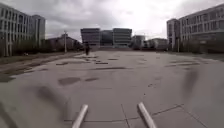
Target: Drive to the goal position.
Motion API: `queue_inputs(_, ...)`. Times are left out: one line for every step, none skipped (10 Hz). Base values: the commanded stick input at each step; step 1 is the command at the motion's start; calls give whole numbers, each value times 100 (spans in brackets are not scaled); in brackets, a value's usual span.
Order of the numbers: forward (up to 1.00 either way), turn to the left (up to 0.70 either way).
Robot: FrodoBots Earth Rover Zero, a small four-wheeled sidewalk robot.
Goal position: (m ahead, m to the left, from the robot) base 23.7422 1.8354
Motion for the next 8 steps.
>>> queue_inputs(100,-7)
queue_inputs(100,0)
queue_inputs(100,0)
queue_inputs(100,0)
queue_inputs(100,0)
queue_inputs(100,0)
queue_inputs(100,0)
queue_inputs(100,0)
